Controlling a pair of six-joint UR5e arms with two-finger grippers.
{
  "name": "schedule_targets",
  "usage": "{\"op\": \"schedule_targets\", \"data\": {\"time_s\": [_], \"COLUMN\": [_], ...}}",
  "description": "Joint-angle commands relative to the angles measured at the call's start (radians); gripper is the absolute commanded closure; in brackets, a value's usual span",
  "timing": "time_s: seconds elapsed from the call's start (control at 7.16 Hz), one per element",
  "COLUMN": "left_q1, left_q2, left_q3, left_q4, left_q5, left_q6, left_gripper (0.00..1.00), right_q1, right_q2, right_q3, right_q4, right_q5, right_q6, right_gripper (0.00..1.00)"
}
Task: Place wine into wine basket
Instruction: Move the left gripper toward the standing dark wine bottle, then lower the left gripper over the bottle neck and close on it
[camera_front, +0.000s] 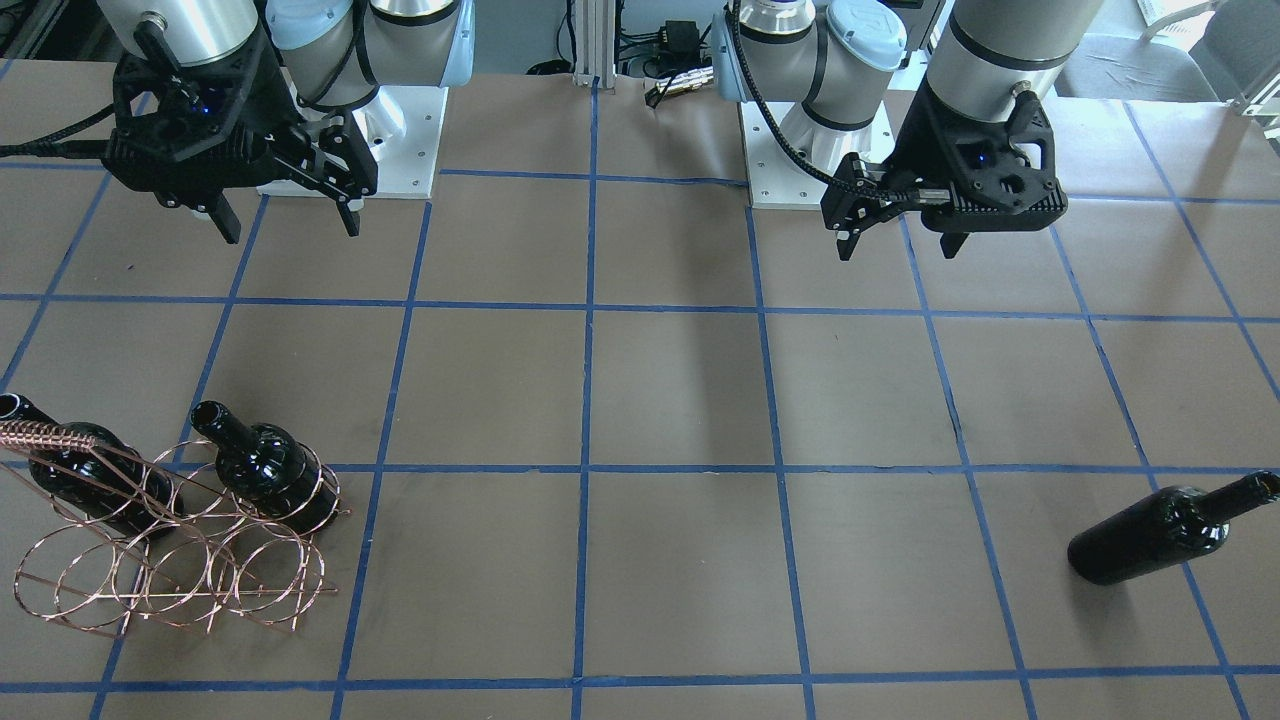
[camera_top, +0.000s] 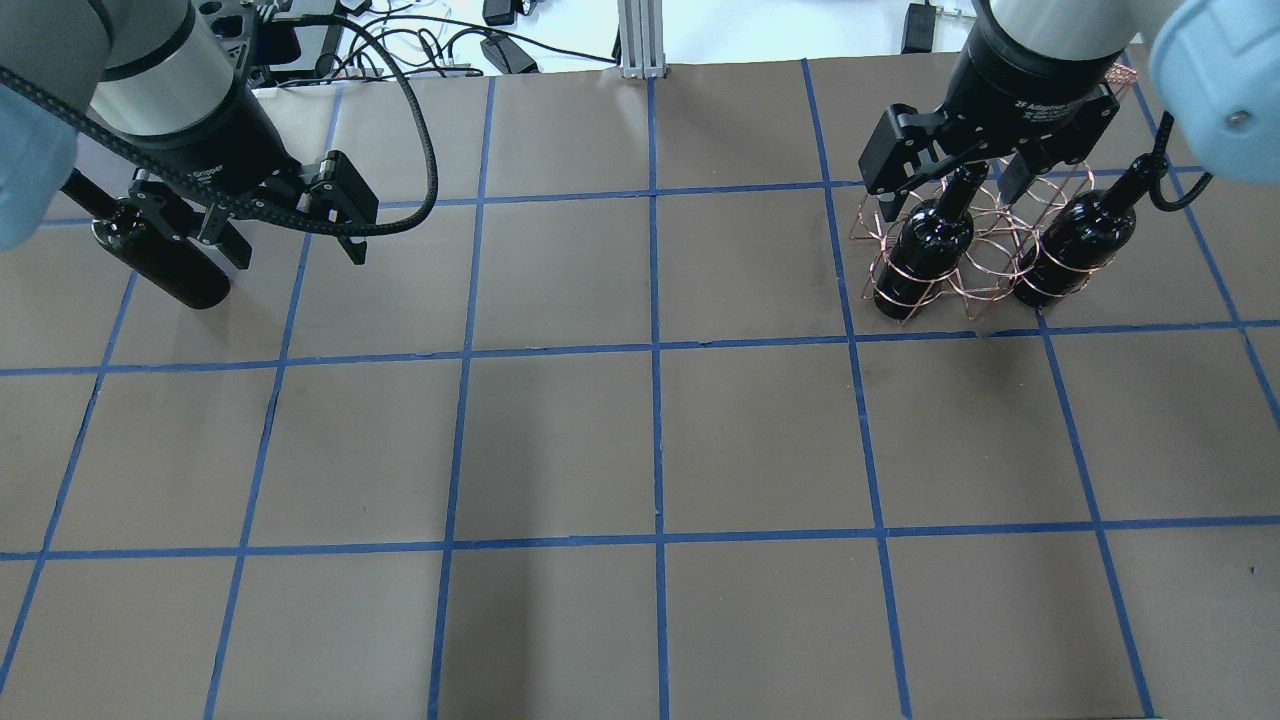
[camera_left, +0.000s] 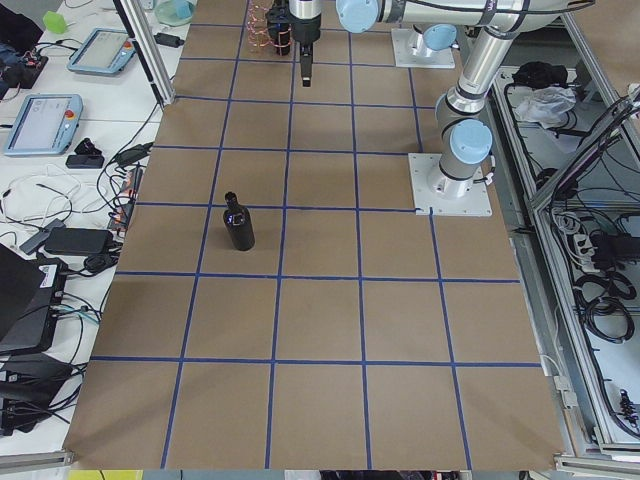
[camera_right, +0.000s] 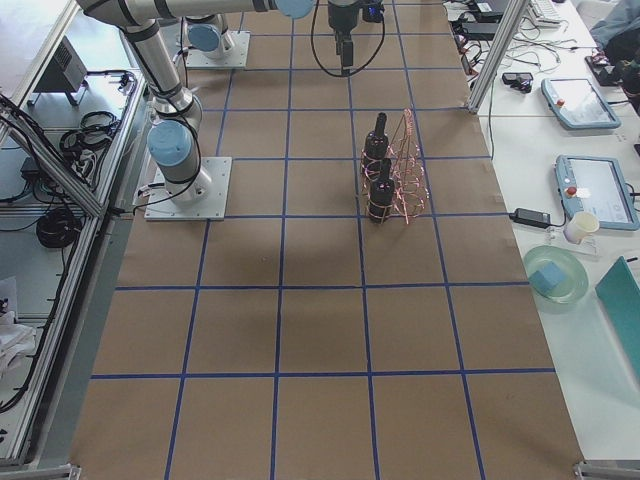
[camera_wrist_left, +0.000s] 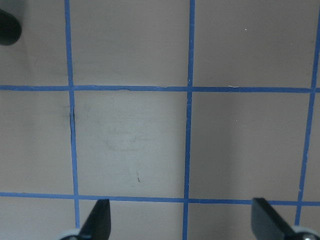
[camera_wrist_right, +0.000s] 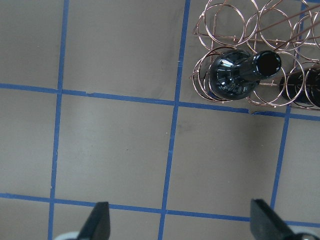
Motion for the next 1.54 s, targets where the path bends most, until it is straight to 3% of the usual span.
{"op": "schedule_targets", "data": {"time_s": [0.0,0.42,0.56,0.98,1.4], "left_q1": [0.002,0.047,0.123,0.372,0.483], "left_q2": [0.004,0.001,-0.005,-0.056,-0.19], "left_q3": [0.0,0.009,0.021,0.081,0.176], "left_q4": [-0.007,0.001,0.004,0.054,0.088], "left_q5": [0.008,0.012,-0.001,-0.008,-0.045], "left_q6": [0.014,0.017,0.031,0.421,0.578], "left_gripper": [0.0,0.0,0.0,0.0,0.0], "right_q1": [-0.003,-0.001,-0.001,-0.003,-0.003], "right_q2": [0.0,0.0,0.0,0.0,0.0], "right_q3": [0.006,0.008,0.008,0.008,0.008], "right_q4": [-0.007,-0.011,-0.014,-0.016,-0.016], "right_q5": [0.004,0.001,0.001,-0.007,-0.009], "right_q6": [0.0,0.002,0.0,0.003,0.002], "right_gripper": [0.0,0.0,0.0,0.0,0.0]}}
